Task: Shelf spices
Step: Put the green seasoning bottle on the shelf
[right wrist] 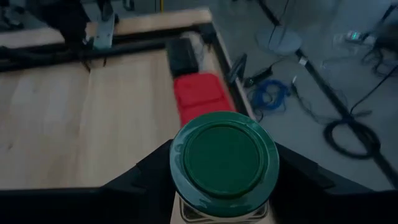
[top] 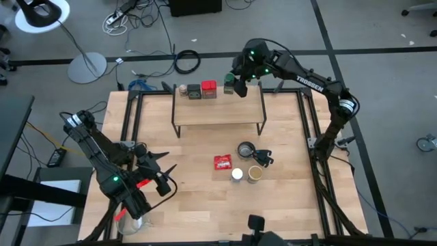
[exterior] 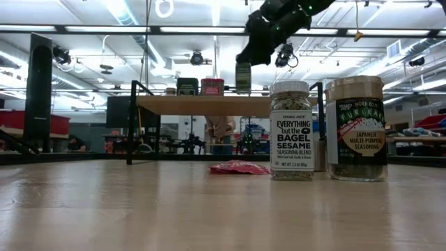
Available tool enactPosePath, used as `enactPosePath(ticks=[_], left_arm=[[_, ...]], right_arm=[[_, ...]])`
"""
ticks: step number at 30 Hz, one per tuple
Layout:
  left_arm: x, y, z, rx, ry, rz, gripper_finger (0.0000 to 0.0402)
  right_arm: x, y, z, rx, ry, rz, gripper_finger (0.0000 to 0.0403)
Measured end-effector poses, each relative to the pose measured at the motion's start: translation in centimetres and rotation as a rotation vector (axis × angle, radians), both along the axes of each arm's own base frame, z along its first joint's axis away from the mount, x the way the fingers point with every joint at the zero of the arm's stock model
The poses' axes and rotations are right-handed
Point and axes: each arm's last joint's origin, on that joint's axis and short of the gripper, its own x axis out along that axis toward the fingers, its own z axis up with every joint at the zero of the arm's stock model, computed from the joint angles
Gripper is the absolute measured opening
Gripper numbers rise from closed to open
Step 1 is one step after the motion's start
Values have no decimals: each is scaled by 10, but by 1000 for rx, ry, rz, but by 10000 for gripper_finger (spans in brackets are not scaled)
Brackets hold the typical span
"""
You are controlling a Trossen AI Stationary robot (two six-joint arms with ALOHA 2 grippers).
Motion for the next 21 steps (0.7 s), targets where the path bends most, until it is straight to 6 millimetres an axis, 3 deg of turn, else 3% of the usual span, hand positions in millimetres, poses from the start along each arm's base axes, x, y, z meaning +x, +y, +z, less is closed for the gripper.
enactPosePath(ticks=[4, 8, 12, 18, 21], left_arm=[[39, 3, -7, -2, -9, -26, 229], [98, 12, -24, -74, -48, -270, 208], [128, 25, -40, -107, -124, -384, 201], [176, 37, -91, -192, -104, -441, 200], [203, 37, -107, -219, -109, -473, 200]], right_arm=[[-3, -6, 1, -2, -29, 7, 202], [-5, -9, 1, 4, -34, 7, 202], [-6, -9, 0, 7, -26, 19, 202], [-2, -14, -11, 18, -4, 43, 202], [0, -15, -13, 28, -8, 56, 202]])
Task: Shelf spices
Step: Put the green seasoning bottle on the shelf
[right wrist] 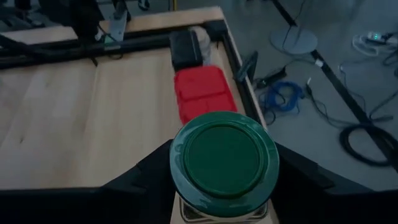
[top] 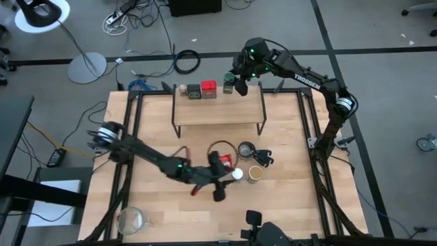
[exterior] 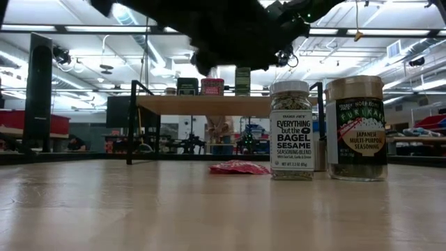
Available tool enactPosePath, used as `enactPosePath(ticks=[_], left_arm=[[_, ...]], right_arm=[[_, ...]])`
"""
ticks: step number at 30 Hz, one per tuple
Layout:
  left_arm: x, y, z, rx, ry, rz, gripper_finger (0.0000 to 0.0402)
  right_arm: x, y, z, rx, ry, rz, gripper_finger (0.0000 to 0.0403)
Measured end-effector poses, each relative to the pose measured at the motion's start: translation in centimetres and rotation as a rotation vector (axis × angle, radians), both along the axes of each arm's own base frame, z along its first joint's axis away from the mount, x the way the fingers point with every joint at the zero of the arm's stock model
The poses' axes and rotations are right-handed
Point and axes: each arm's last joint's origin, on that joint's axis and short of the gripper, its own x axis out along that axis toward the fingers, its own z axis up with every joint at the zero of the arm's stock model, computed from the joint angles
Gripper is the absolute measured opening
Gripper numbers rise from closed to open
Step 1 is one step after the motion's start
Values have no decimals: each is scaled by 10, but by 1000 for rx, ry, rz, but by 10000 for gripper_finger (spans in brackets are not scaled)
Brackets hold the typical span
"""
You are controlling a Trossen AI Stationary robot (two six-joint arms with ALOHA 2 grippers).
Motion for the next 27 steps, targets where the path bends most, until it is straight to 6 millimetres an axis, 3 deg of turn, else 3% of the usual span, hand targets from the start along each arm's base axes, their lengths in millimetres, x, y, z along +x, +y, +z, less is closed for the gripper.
enactPosePath(ticks=[3, 8, 27], left_arm=[[20, -3, -10, 44, 26, -12, 199], [37, -10, 0, 91, -23, -32, 199], [31, -10, -12, 81, -25, -9, 199]], right_arm=[[2, -1, -4, 10, 2, 17, 202], [5, -2, -11, 40, 18, 42, 202], [12, -1, -16, 28, 3, 87, 202]])
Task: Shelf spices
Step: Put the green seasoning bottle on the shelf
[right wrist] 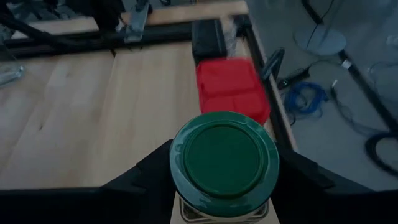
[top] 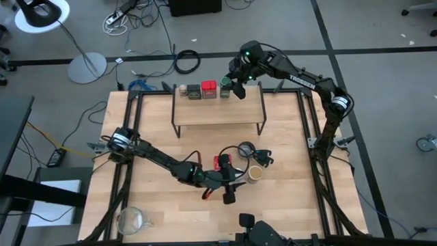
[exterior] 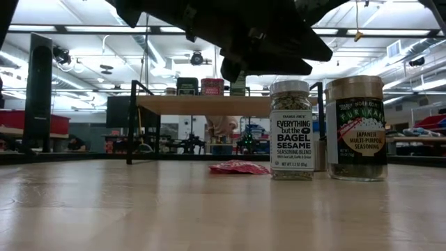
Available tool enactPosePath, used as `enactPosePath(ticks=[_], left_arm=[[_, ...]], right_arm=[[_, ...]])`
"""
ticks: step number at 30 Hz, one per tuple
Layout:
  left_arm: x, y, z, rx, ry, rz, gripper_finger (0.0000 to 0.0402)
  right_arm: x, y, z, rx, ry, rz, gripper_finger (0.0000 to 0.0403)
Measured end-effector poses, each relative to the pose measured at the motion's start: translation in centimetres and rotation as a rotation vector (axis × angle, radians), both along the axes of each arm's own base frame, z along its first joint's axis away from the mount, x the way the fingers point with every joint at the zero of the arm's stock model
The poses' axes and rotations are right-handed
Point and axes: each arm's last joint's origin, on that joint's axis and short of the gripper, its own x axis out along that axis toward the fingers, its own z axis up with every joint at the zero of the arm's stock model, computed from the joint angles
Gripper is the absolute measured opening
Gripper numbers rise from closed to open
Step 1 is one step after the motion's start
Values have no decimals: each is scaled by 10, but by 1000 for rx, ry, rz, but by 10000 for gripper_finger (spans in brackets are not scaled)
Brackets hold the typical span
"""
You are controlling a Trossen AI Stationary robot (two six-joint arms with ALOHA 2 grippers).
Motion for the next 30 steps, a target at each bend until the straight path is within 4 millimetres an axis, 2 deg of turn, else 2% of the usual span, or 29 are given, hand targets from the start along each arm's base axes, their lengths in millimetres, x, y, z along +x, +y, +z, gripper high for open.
enactPosePath(ticks=[4, 10, 18, 30], left_arm=[[-1, 0, -1, -13, -15, 2, 199], [-4, -7, -1, -7, -14, -4, 199], [-4, -6, -2, -4, -13, 3, 199], [-4, -6, -2, -5, -13, 3, 199]], right_arm=[[10, -2, -13, 3, 17, 11, 202], [15, -5, -17, -8, -6, 19, 202], [9, -12, -18, 13, 8, 7, 202], [9, -11, -19, 15, 6, 28, 204]])
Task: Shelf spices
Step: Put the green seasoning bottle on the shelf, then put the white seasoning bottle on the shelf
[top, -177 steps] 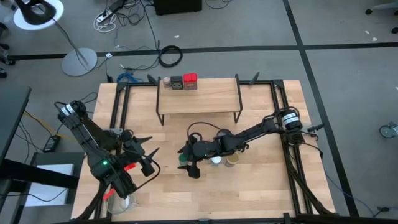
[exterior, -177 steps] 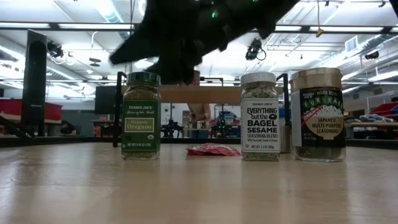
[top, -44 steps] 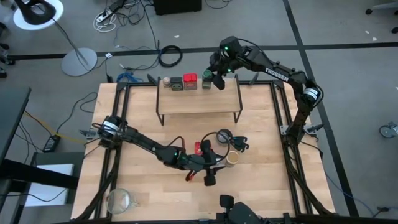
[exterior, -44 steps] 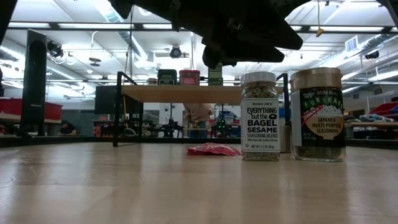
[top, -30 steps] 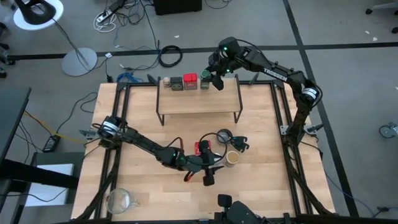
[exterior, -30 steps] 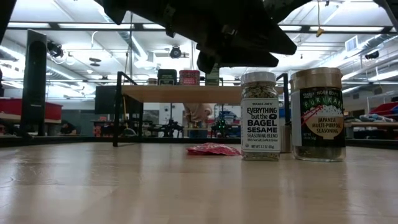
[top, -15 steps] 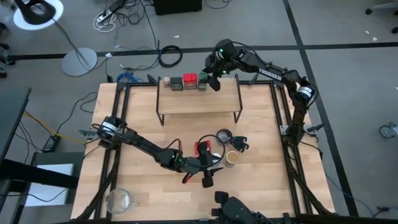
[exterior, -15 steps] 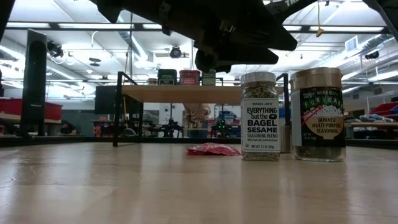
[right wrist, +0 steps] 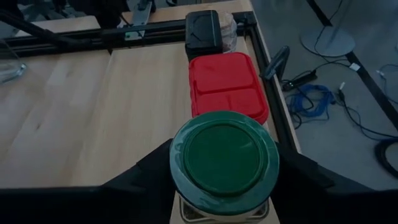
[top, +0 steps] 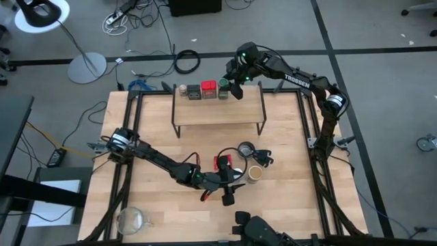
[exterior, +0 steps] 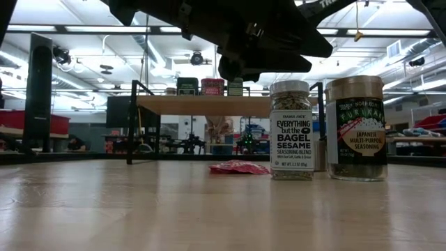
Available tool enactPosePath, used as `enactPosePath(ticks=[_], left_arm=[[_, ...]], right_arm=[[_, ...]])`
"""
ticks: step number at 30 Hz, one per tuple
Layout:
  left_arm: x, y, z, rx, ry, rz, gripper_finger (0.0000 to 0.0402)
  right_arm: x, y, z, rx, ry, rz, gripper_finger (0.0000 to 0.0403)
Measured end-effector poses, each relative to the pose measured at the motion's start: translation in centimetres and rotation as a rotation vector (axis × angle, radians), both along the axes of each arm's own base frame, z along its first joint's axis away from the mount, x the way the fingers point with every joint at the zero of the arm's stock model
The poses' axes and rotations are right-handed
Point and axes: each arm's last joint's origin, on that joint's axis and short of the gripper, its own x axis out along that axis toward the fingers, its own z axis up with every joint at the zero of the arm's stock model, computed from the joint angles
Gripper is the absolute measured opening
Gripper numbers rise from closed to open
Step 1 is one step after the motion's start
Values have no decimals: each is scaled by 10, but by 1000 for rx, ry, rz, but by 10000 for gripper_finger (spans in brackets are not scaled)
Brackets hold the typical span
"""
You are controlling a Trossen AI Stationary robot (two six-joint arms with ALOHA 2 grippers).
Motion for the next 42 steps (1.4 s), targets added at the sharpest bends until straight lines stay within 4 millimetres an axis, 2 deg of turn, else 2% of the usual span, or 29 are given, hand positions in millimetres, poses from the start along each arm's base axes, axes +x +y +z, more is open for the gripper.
enactPosePath(ticks=[5, 8, 13, 18, 23, 28, 35, 42], left_arm=[[0, 0, 0, -2, 1, 1, 199], [0, 0, 0, -2, 1, 1, 199], [0, 0, 0, -3, 1, 1, 199], [0, 0, 0, -8, 1, 3, 199], [0, 0, -1, -22, 11, 9, 199], [-2, 1, -6, -21, 63, 19, 200], [-3, 2, -6, 7, 71, 34, 202], [-1, 1, -2, 24, 31, 24, 225]], right_arm=[[4, 4, -6, 23, 23, 11, 303], [6, 7, -4, 6, 18, 9, 339], [8, 8, -1, -15, 12, 1, 339], [8, 7, 13, -45, -9, -14, 324], [2, 11, 44, -84, -47, -23, 320], [-18, 26, 90, -158, -111, -46, 322], [-67, 65, 154, -247, -232, -54, 322], [-112, 114, 190, -298, -291, -41, 320]])
